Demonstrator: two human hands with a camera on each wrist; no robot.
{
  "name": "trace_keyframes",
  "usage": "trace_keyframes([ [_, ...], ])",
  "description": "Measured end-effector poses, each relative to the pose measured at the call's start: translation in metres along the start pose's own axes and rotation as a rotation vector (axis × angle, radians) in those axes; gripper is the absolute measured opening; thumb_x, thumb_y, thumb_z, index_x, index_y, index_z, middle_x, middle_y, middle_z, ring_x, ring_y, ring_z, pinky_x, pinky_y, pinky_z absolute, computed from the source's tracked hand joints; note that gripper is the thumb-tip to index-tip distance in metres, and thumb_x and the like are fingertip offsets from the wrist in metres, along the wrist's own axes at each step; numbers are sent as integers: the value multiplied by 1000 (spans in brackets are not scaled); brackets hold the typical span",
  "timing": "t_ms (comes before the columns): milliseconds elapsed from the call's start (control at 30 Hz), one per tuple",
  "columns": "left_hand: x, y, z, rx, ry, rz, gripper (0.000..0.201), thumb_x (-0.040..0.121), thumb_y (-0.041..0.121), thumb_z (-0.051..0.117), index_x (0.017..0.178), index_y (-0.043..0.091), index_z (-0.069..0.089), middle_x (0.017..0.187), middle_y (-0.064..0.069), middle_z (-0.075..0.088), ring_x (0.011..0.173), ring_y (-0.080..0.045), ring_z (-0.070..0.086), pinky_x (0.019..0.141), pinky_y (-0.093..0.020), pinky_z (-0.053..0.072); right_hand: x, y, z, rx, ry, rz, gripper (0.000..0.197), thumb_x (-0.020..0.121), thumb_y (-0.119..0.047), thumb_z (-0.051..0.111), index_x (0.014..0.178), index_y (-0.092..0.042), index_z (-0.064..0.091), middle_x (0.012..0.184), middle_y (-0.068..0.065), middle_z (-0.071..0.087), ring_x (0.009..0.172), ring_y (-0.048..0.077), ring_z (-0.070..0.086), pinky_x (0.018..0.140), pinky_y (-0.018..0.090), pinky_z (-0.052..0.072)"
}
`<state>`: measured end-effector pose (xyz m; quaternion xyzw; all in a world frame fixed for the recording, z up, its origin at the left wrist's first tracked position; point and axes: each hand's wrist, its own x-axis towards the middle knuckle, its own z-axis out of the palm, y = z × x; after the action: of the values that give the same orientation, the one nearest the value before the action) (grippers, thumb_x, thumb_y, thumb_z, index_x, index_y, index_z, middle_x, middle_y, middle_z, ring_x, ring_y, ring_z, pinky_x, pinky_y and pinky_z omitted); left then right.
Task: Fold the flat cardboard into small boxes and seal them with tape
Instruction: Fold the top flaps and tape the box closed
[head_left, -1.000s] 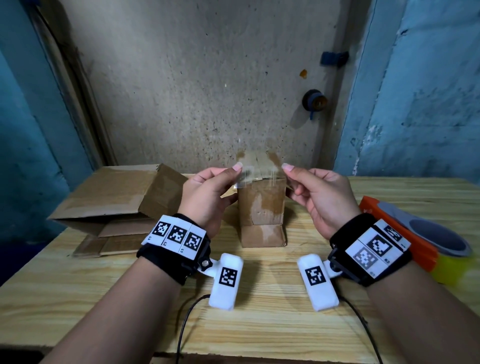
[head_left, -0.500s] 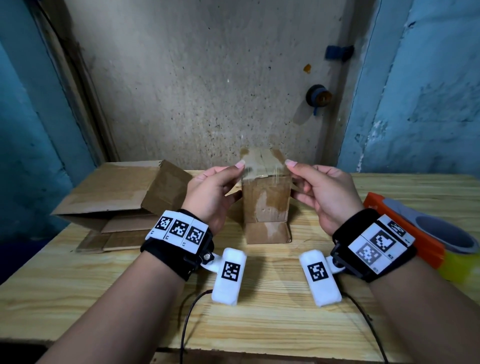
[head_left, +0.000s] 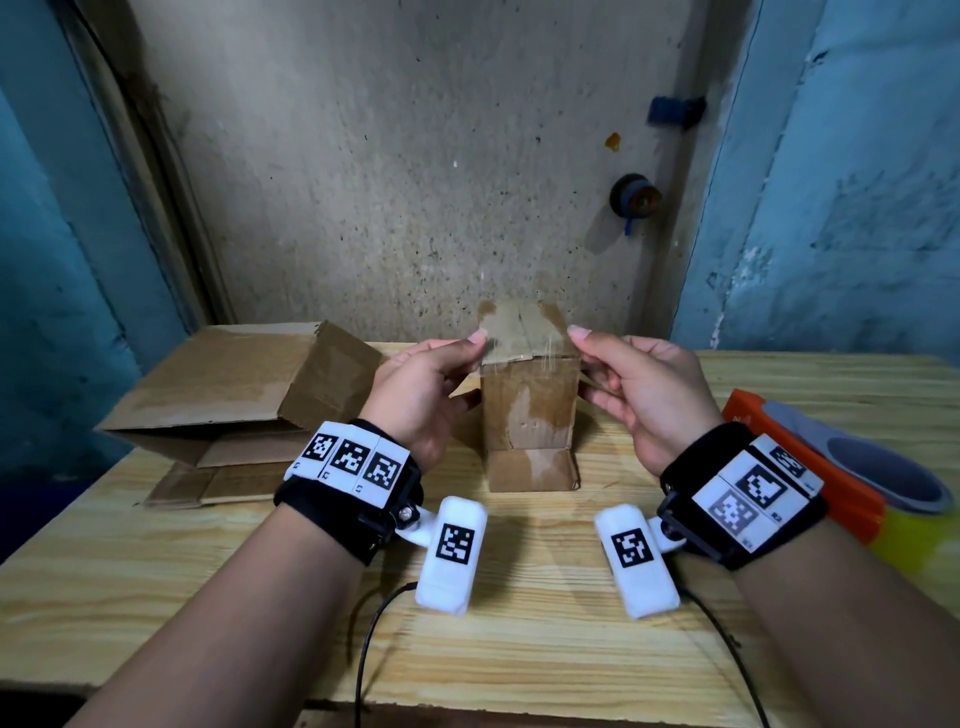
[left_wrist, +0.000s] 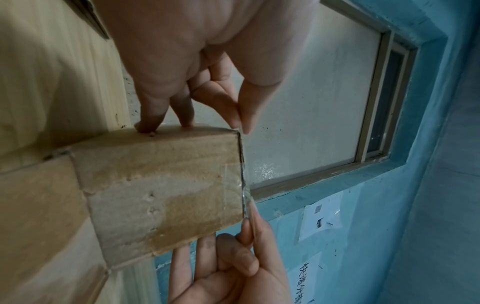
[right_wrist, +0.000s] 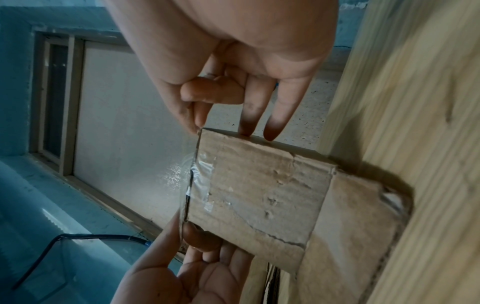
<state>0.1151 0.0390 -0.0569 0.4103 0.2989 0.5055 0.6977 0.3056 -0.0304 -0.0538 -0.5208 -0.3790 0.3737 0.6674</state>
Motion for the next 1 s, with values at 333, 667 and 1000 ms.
trace_keyframes([
  [333,0,-2,1,-30,38,-8,20,84,5,76,99,5,63,64,0,66,57,-7,63,88,-43,52,-1,0,2,18,7,14,23,86,-24,85,73,-14,68,58,-4,56,60,8,59,87,35,63],
  [667,1,-2,1,-36,29,-4,42,83,3,74,122,2,58,60,0,63,57,-8,63,79,-38,54,-1,-1,0,55,-32,19,17,89,-14,80,79,-10,68,52,-9,58,53,5,57,93,38,59],
  [1000,6,-5,-4,-64,8,-52,39,67,10,79,103,-1,71,80,-6,69,83,-16,67,85,-38,58,2,4,-2,73,-52,28,15,90,-8,78,79,-7,68,55,-4,59,61,11,59,103,50,57],
])
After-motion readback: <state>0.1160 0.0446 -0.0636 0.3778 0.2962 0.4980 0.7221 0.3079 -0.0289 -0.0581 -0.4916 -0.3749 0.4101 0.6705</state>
